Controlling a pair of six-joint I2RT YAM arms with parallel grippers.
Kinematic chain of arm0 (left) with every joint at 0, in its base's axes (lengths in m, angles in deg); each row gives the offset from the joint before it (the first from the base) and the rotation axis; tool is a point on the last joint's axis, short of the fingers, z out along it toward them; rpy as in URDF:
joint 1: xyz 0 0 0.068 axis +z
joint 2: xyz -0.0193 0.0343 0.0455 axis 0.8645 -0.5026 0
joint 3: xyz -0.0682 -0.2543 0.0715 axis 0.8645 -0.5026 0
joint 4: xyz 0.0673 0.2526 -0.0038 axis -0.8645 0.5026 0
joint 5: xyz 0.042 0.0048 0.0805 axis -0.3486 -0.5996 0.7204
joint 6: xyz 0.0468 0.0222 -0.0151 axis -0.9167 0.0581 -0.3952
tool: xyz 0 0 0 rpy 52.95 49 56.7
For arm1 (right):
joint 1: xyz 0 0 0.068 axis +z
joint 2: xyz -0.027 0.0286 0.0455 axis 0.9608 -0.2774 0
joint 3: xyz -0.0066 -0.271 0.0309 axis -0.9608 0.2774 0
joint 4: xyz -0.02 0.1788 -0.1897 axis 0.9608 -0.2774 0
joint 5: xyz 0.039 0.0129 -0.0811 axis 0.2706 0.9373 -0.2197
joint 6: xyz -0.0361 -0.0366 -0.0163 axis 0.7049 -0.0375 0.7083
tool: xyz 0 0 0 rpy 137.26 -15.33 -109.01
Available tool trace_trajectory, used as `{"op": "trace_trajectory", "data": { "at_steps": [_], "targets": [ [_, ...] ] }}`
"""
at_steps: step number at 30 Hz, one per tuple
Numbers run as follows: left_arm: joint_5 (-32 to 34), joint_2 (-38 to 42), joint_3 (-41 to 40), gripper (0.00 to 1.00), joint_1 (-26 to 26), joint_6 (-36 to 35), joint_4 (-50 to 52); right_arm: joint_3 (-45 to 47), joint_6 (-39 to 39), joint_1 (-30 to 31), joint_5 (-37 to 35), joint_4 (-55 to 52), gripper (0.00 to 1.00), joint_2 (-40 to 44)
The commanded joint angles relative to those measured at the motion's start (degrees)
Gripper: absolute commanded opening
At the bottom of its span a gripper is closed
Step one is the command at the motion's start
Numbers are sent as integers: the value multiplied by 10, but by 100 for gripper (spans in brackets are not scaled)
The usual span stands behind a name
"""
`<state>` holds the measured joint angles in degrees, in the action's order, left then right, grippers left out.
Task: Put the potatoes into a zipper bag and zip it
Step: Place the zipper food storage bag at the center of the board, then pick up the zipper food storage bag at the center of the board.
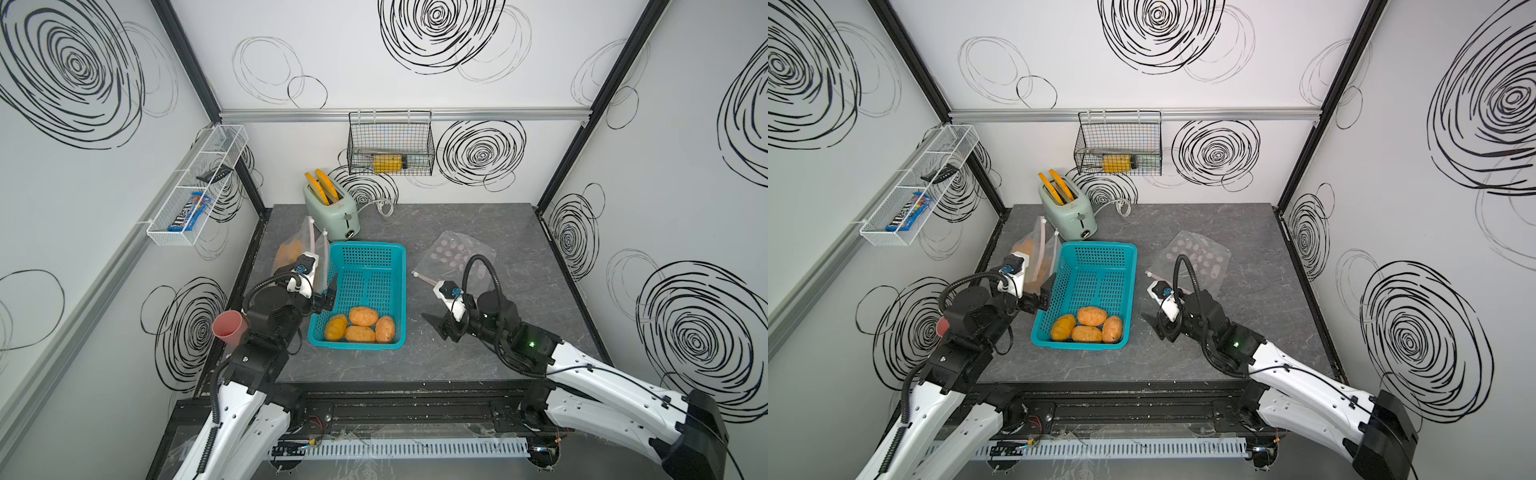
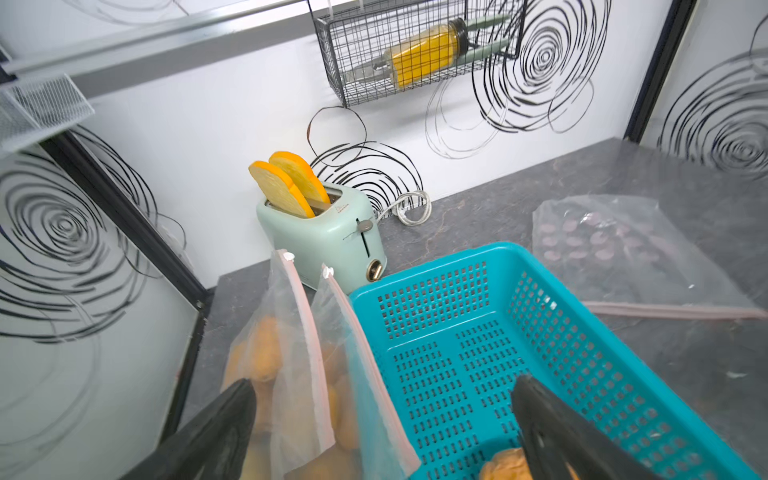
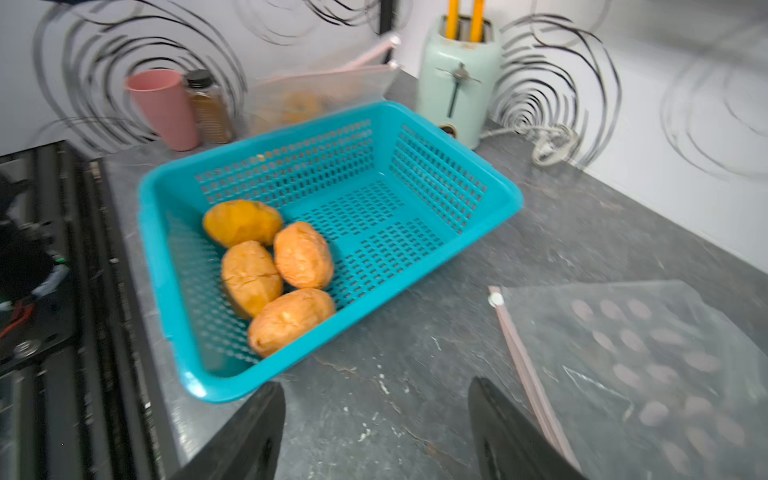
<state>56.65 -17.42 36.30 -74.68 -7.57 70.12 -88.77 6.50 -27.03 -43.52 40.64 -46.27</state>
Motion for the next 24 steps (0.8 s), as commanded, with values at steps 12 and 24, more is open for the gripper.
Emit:
{"op": "trace_trajectory", "data": {
  "at_steps": [12, 24],
  "targets": [
    [-9, 90, -68, 96, -118, 117, 8, -140, 14, -148, -141, -120, 73, -246],
    [11, 127, -72, 96, -165, 115, 10, -246, 29, -165, -214, -202, 69, -446]
  ]
}}
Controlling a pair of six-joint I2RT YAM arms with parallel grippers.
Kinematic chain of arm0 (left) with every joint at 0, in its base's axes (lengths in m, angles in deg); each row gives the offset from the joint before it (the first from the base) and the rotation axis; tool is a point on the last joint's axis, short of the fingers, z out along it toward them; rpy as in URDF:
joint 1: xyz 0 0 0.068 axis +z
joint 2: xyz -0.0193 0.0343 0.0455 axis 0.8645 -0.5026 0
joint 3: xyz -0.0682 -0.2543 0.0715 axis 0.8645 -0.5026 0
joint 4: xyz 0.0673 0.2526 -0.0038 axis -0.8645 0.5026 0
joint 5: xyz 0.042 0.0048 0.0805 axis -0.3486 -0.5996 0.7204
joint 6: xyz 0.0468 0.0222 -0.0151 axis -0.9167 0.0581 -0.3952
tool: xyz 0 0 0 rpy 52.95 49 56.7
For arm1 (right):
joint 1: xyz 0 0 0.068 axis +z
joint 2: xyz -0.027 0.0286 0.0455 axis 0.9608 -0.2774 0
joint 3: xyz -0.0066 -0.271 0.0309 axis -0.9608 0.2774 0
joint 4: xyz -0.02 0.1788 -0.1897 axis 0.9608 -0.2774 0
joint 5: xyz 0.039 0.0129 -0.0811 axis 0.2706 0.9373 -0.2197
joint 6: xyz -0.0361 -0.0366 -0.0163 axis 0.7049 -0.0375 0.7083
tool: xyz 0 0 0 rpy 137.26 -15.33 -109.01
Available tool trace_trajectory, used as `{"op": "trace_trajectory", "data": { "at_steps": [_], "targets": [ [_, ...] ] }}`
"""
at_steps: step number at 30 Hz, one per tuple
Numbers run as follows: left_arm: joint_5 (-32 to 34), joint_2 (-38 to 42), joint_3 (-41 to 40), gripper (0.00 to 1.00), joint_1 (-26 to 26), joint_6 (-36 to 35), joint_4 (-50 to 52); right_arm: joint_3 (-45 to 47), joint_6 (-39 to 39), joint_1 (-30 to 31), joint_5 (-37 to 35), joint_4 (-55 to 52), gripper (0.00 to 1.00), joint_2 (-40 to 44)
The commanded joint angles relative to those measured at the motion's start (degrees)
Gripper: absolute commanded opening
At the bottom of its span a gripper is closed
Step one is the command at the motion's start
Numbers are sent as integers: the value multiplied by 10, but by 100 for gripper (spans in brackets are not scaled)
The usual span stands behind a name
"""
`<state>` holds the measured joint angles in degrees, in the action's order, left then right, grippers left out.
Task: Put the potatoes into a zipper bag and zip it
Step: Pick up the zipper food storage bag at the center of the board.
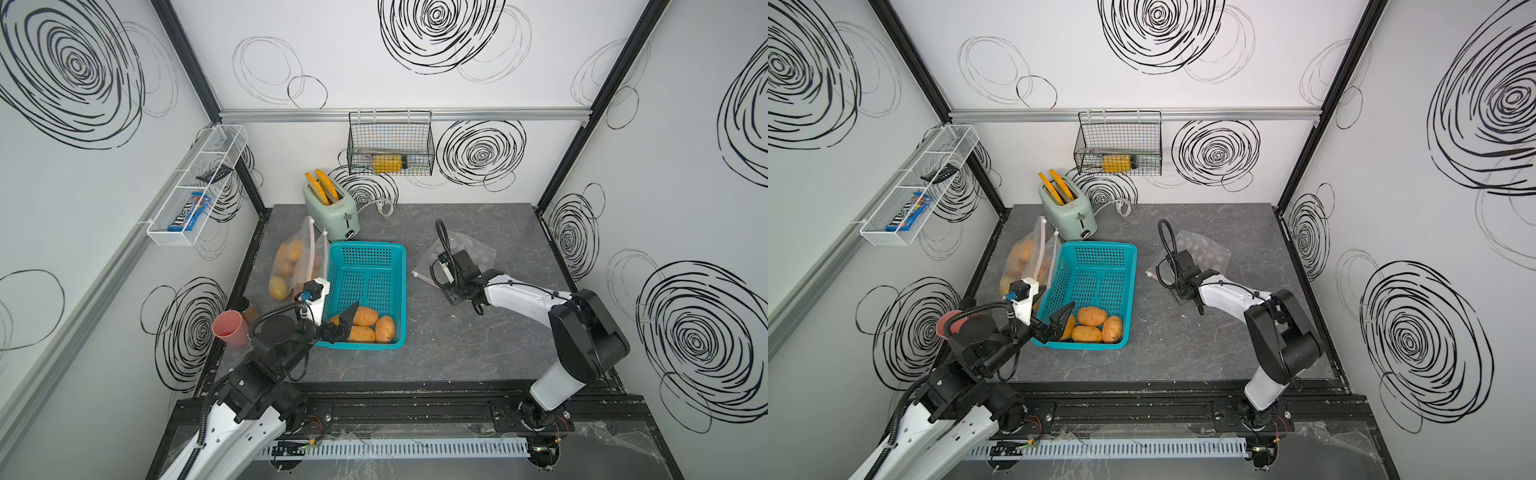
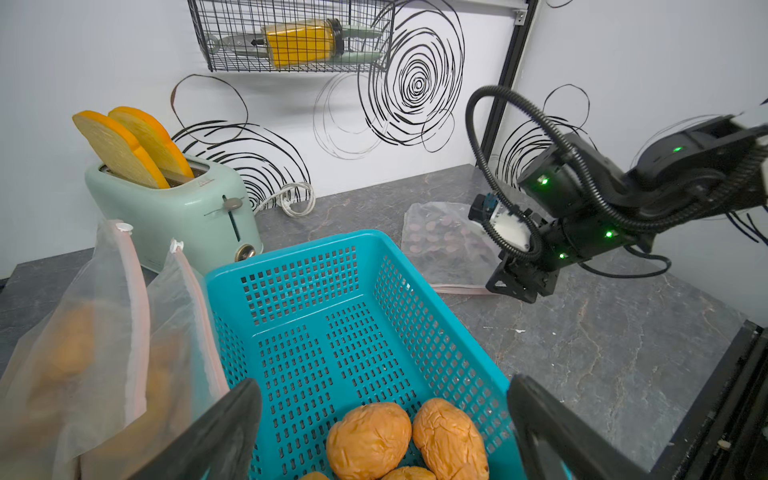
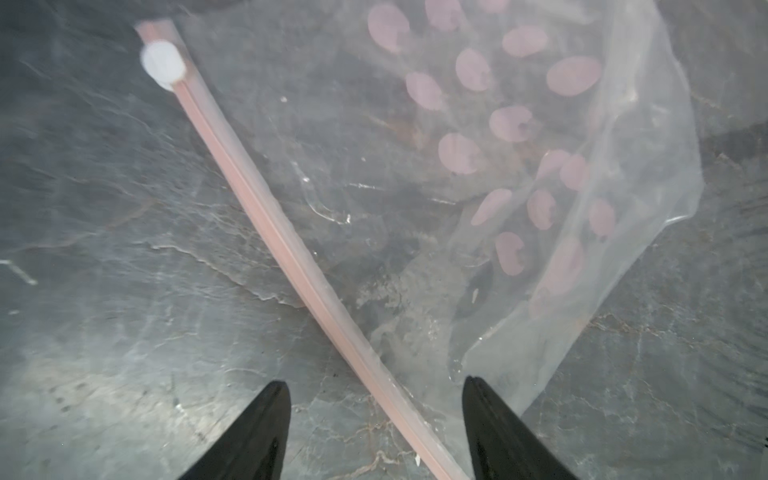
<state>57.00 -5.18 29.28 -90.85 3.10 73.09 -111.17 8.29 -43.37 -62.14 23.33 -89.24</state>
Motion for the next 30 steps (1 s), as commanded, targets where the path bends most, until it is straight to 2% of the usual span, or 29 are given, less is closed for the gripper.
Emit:
{"op": "trace_trajectory", "data": {
  "at_steps": [1, 12, 16, 21, 27, 30],
  "targets": [
    [3, 3, -1, 96, -6, 7, -19, -27, 14, -1, -26, -29, 69, -27],
    [-3, 15, -14, 96, -14, 0, -32, -69, 38, 20, -61, -3, 64, -109],
    [-16, 16, -16, 96, -14, -3, -37, -77, 45, 30, -68, 11, 58, -121],
    [-33, 14, -20, 96, -16, -3, -43, -90, 48, 33, -53, 23, 43, -130],
    [-26, 15, -21, 96, -17, -5, -43, -102, 48, 32, -64, 41, 22, -131],
    [-30, 17, -23, 96, -17, -5, -46, -103, 46, 27, -66, 54, 14, -122]
  ]
}}
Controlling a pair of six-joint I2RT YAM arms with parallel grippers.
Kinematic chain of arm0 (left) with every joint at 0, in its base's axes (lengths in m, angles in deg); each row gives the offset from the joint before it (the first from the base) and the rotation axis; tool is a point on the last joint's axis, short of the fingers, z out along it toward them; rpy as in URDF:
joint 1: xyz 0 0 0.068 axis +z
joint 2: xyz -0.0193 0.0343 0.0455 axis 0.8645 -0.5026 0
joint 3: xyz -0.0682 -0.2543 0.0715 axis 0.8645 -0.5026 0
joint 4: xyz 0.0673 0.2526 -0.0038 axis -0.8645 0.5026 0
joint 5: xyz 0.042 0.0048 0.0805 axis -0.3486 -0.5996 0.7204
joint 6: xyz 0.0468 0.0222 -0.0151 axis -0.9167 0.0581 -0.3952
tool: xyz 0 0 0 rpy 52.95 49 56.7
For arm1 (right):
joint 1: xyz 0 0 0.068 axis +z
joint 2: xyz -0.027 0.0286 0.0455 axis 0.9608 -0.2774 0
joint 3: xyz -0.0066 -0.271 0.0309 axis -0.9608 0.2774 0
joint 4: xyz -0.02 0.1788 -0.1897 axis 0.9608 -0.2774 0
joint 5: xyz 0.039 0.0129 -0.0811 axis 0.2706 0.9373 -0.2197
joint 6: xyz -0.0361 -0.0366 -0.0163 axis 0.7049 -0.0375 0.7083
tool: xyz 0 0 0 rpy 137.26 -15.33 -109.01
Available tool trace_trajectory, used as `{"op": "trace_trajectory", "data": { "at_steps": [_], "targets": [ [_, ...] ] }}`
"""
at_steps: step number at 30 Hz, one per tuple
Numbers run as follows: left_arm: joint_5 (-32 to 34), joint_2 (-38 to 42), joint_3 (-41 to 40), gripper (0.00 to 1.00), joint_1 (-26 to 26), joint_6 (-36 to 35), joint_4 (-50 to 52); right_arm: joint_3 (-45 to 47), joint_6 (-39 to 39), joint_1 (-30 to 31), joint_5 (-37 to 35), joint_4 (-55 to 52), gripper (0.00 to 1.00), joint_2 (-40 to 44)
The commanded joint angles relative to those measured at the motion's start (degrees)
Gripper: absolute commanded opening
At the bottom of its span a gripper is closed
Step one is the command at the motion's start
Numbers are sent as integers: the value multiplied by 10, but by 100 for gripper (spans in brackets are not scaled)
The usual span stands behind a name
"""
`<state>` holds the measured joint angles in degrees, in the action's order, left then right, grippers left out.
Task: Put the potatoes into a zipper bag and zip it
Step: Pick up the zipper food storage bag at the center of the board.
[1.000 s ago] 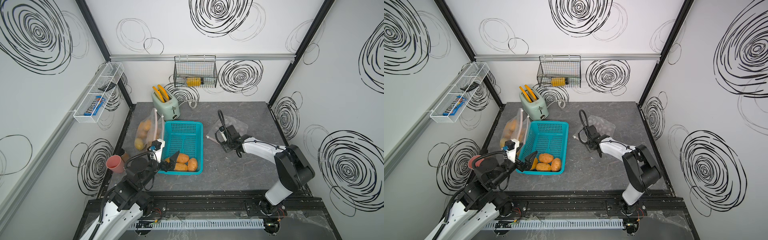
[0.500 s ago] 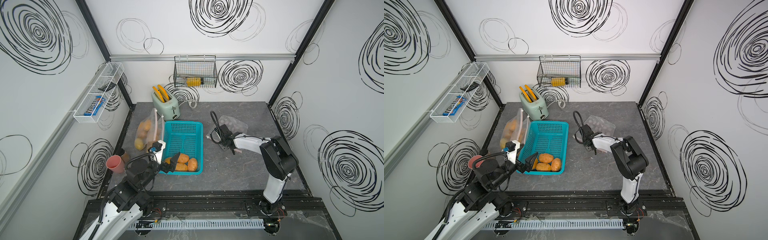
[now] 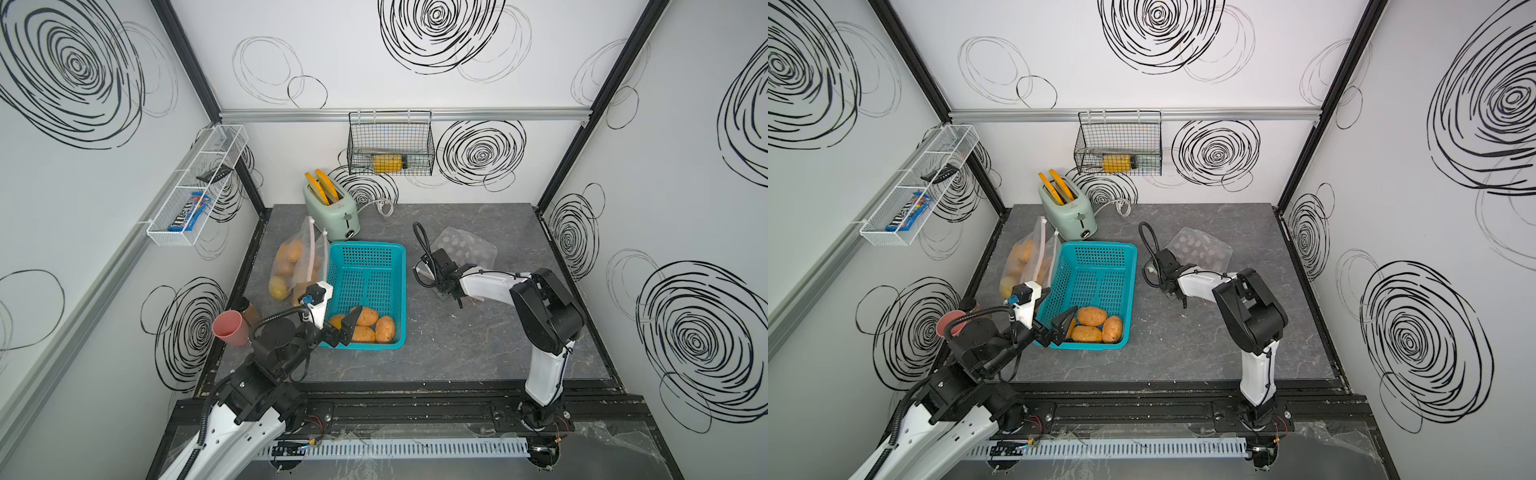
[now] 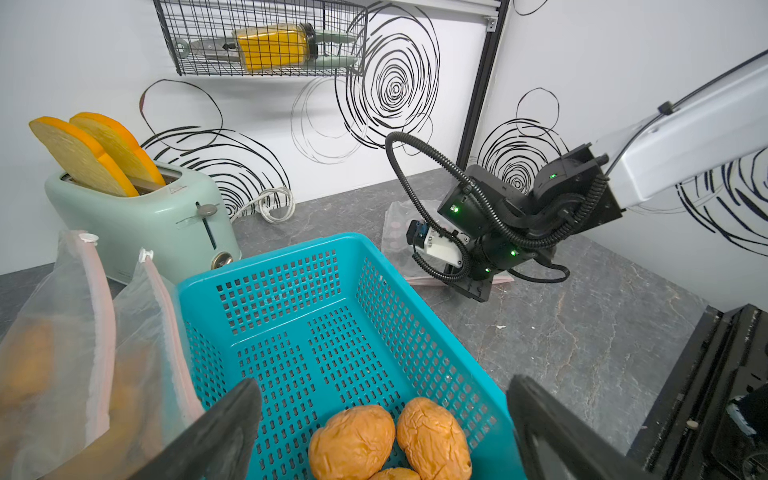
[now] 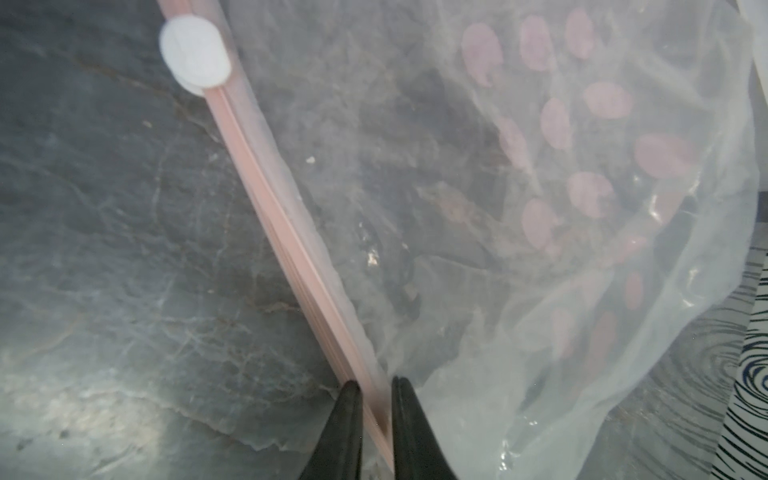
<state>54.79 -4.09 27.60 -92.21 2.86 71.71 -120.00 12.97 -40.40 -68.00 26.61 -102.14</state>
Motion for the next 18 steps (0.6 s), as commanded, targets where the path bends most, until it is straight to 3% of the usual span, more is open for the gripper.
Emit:
{"op": "trace_trajectory", "data": {
  "at_steps": [1, 9, 18],
  "targets": [
    [-8, 6, -7, 96, -3, -3, -32, -16, -1, -3, -9, 23, 13, 8],
    [-10, 4, -7, 96, -3, -3, -34, -34, -6, -14, -17, 33, 7, -3],
    [-13, 1, -8, 96, -3, -3, -33, -52, -13, -33, -21, 61, 17, -32]
  ]
}}
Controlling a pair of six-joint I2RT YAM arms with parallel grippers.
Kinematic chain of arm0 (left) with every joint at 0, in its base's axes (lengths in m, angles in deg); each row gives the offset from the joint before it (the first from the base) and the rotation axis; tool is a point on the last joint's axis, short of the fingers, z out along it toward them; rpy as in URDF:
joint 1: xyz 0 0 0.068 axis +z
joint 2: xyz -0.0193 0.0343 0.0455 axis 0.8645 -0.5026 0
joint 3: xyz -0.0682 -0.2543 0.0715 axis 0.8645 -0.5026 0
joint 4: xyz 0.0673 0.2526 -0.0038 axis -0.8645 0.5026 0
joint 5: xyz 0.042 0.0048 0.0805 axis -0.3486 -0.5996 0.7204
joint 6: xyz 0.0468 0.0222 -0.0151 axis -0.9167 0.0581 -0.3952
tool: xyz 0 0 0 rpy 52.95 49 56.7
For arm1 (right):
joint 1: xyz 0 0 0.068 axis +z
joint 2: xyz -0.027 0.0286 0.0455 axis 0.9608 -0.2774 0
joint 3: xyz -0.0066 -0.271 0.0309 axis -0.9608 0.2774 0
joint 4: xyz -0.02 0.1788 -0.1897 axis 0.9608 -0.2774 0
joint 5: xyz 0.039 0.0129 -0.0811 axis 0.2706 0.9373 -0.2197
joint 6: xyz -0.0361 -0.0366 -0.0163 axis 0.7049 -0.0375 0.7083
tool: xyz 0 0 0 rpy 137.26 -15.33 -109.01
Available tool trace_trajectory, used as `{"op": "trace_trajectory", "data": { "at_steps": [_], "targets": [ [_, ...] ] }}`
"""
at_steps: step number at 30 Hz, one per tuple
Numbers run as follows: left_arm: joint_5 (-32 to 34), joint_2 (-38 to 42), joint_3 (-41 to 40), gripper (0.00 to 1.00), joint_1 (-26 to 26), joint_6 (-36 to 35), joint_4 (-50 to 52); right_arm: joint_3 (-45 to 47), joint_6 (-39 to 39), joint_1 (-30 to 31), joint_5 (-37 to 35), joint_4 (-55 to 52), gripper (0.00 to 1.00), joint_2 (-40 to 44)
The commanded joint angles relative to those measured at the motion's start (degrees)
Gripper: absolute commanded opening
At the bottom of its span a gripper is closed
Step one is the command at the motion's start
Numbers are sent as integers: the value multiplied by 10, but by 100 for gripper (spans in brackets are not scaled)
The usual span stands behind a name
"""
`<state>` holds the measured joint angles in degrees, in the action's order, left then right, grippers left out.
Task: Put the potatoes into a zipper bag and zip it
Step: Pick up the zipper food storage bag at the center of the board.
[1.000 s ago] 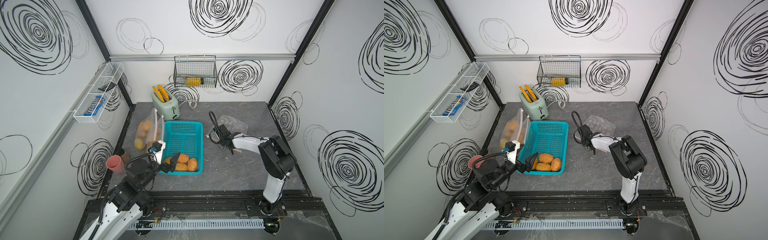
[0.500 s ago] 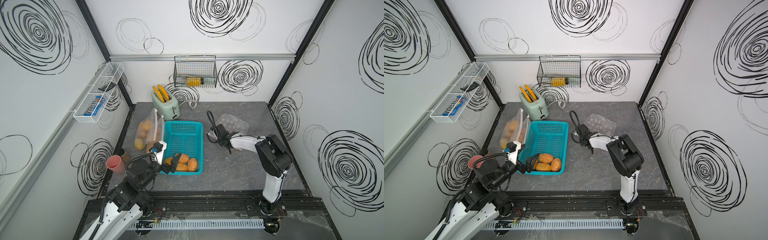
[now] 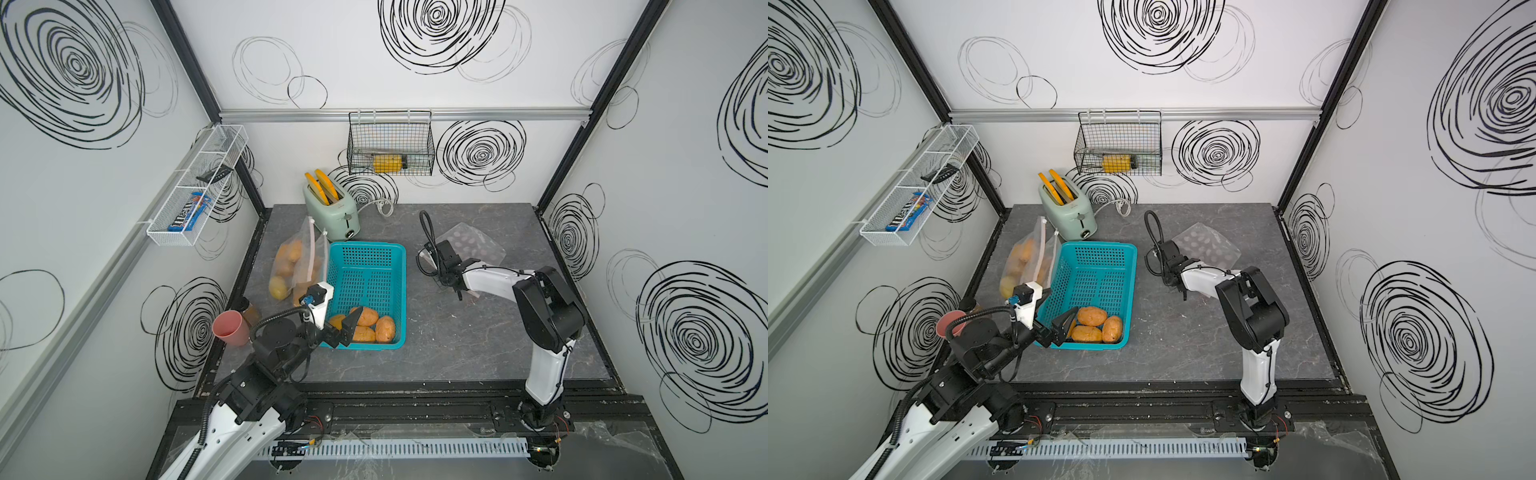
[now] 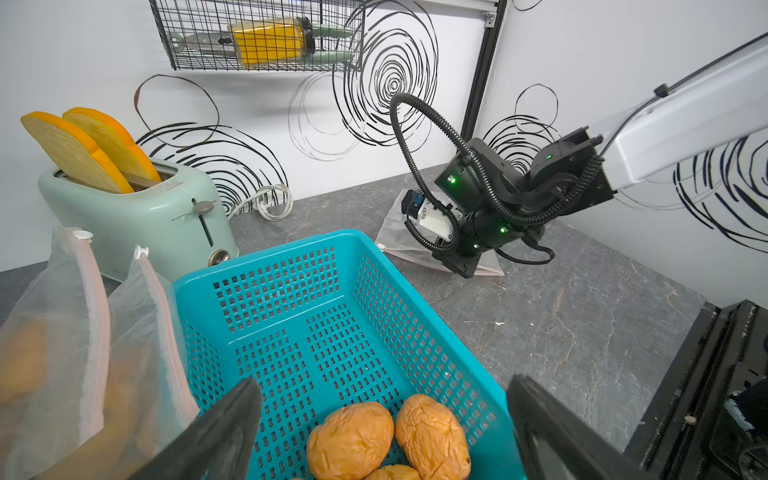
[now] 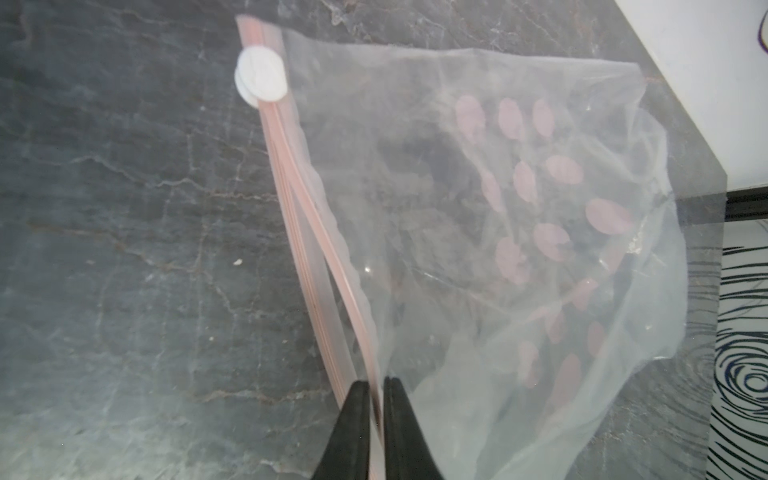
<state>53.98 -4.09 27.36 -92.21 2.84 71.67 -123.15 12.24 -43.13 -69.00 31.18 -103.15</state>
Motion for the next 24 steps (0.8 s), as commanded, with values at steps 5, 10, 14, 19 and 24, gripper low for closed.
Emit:
{"op": "trace_trajectory", "data": {
  "at_steps": [5, 10, 14, 19, 24],
  "targets": [
    [-6, 0, -6, 96, -3, -2, -33, -39, -2, -10, -26, 16, 21, -52],
    [-8, -1, -6, 96, -4, -3, -33, -51, 2, -10, -27, 4, 30, -65],
    [-8, -1, -6, 96, -4, -2, -33, -61, 6, -5, -13, -18, 46, -62],
    [-11, -3, -7, 96, -4, -2, -34, -80, 15, -4, -43, -28, 53, -75],
    [-12, -5, -7, 96, -7, -2, -35, -96, 24, -2, -92, -47, 49, -100]
  ]
}}
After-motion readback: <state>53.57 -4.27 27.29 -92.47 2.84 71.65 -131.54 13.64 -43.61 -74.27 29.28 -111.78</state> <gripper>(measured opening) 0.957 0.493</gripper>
